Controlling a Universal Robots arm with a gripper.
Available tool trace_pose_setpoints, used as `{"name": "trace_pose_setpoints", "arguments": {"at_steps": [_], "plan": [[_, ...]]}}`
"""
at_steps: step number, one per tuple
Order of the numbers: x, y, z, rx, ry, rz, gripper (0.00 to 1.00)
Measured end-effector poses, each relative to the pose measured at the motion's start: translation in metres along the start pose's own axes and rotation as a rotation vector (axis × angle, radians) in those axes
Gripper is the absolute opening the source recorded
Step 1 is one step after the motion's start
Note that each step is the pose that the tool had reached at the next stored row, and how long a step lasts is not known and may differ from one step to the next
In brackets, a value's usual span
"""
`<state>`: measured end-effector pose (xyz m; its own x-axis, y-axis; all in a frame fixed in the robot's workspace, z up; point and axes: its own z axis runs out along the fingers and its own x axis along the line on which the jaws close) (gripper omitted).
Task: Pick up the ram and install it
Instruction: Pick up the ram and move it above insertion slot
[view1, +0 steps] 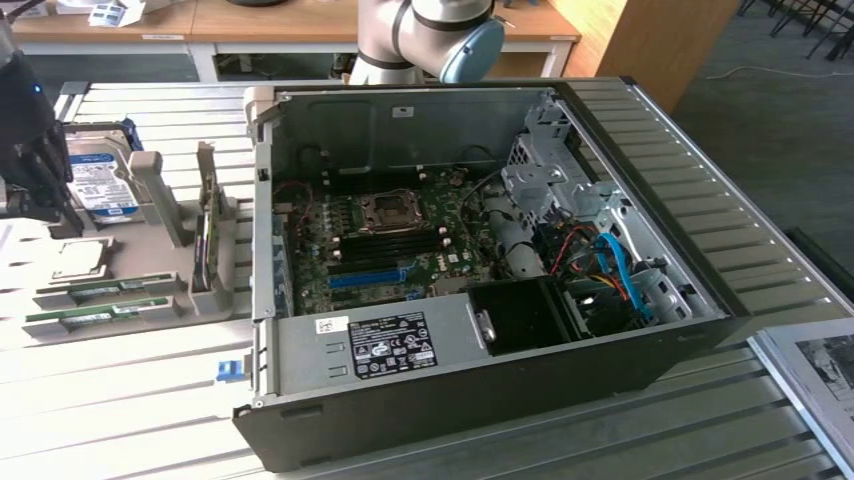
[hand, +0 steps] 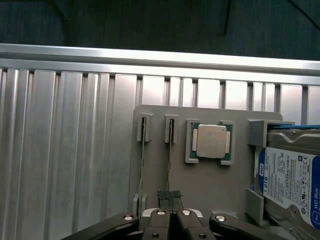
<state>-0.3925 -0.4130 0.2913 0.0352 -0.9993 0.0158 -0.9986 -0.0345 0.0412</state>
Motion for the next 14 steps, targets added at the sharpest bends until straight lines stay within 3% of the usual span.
{"name": "trace_pose_setpoints", "arguments": {"at_steps": [14], "plan": [[0.000,-0.0007,0.0164,0.0001,0.0006,0.000,0.10]]}}
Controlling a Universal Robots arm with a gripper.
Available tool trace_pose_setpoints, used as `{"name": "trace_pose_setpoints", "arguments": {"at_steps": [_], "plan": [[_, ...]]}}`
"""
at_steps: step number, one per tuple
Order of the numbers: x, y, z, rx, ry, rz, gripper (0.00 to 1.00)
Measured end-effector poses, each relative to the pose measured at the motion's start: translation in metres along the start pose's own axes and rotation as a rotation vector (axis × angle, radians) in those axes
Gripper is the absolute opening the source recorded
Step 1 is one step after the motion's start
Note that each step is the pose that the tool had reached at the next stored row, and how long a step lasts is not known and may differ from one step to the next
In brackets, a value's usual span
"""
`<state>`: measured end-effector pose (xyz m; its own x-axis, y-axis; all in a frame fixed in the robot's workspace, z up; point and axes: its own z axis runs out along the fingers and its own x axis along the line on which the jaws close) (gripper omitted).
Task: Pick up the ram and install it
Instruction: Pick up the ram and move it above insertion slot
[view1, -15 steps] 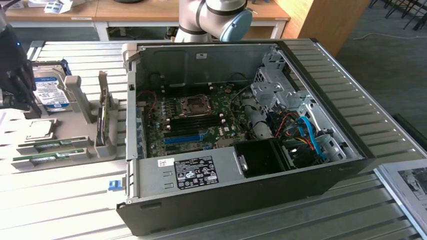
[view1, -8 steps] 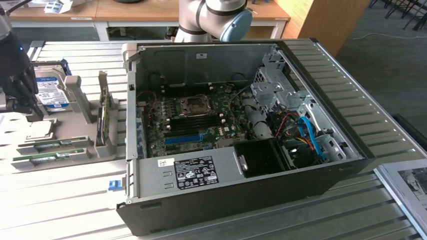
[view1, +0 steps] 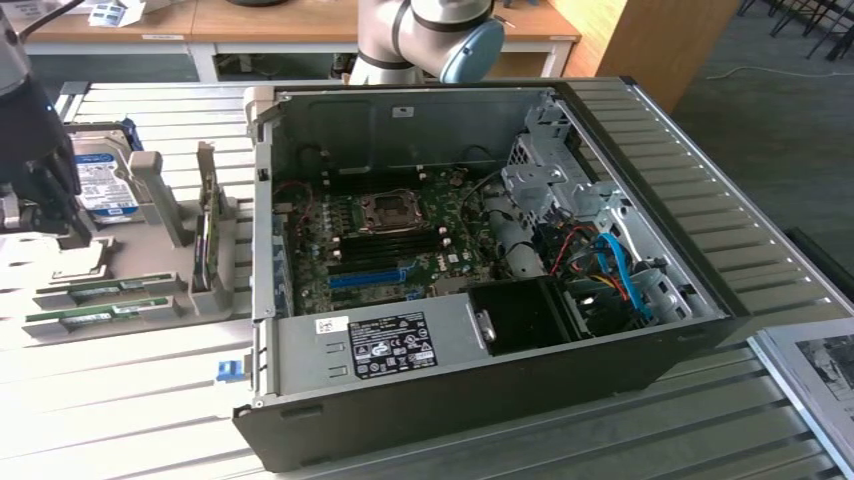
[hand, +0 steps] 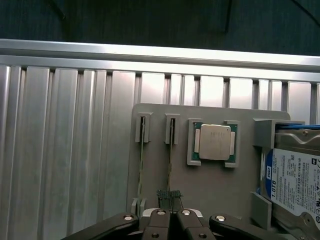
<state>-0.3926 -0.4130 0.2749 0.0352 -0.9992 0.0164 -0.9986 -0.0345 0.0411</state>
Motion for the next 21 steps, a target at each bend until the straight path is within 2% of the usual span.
{"name": "trace_pose_setpoints", "arguments": {"at_steps": [21], "plan": [[0.000,-0.0010,0.0234,-0.0001,0.0004,0.000,0.10]]}}
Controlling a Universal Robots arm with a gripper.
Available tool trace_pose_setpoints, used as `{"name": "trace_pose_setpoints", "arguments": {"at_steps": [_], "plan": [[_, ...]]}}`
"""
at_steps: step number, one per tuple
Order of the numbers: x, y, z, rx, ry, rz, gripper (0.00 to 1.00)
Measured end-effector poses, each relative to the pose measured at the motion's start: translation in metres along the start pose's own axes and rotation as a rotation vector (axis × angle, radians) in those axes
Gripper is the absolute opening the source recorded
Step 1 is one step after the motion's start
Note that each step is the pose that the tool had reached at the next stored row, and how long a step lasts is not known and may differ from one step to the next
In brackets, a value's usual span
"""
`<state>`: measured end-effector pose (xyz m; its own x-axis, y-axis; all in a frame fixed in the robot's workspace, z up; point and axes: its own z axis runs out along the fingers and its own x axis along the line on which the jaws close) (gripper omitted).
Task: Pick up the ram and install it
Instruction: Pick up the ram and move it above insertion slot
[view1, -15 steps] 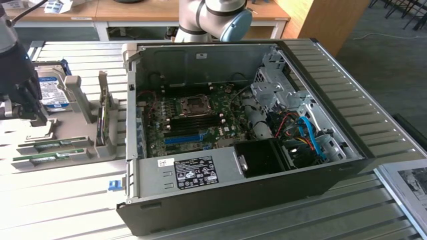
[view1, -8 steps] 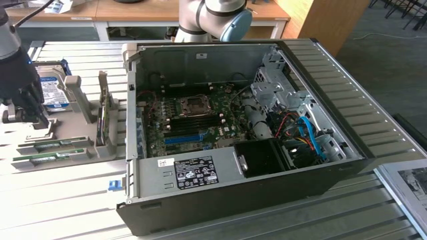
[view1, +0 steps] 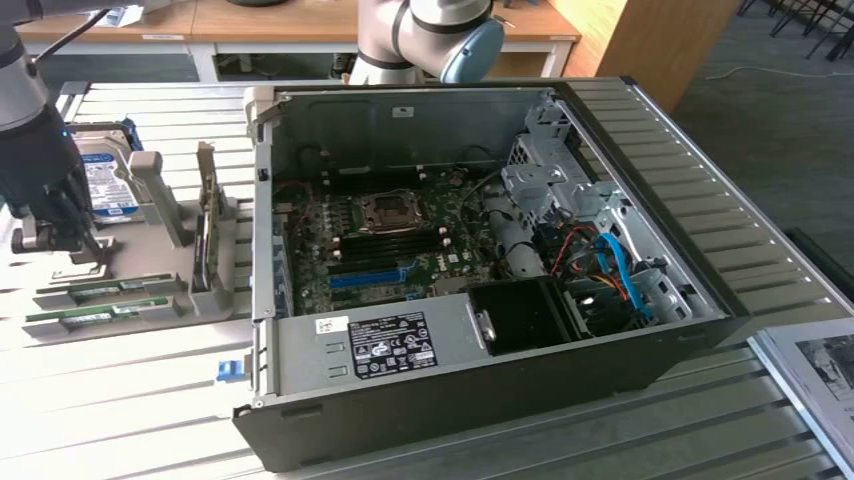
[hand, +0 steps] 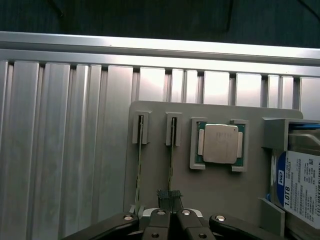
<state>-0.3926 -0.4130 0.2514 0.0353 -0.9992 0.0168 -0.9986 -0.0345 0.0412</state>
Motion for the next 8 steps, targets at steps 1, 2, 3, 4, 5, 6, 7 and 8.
{"name": "trace_pose_setpoints", "arguments": {"at_steps": [1,2,3,4,5,6,7,8], "plan": [[0.0000,0.0000,0.0010,0.0000,0.0000,0.000,0.10],[0.0000,-0.0001,0.0022,-0.0001,0.0001,0.000,0.10],[0.0000,-0.0001,0.0032,-0.0001,0.0001,0.000,0.10],[-0.0001,-0.0002,0.0043,0.0000,0.0000,0.000,0.10],[-0.0001,-0.0002,0.0053,-0.0001,0.0001,0.000,0.10],[-0.0001,-0.0003,0.0064,0.0000,0.0001,0.000,0.10],[-0.0001,-0.0003,0.0074,0.0000,0.0001,0.000,0.10],[-0.0001,-0.0004,0.0085,-0.0001,0.0001,0.000,0.10]]}}
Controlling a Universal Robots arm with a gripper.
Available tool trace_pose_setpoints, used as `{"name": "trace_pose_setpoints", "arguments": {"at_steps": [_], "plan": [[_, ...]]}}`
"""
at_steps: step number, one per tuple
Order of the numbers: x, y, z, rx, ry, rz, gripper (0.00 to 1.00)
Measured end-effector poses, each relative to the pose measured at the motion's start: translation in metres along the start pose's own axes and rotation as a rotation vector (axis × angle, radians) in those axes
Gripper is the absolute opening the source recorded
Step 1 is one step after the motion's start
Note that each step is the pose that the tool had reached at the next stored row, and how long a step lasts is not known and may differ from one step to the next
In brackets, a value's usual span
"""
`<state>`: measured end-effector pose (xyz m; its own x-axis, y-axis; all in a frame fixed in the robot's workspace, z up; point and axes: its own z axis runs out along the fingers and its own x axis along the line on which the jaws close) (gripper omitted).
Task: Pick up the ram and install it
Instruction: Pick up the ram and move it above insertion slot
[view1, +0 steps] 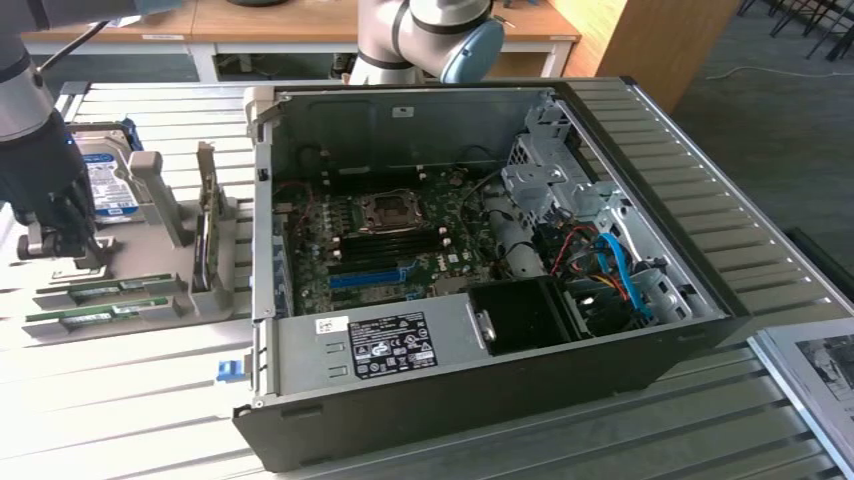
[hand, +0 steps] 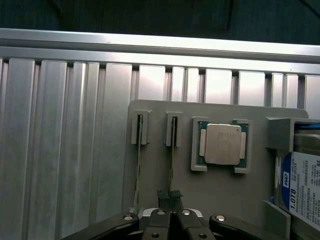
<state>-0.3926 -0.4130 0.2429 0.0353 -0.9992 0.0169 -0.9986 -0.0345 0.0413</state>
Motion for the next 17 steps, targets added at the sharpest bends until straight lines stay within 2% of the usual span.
{"name": "trace_pose_setpoints", "arguments": {"at_steps": [9,17], "plan": [[0.0003,0.0000,0.0017,0.0001,0.0000,0.000,0.10],[0.0049,0.0001,0.0017,0.0000,0.0000,0.000,0.10]]}}
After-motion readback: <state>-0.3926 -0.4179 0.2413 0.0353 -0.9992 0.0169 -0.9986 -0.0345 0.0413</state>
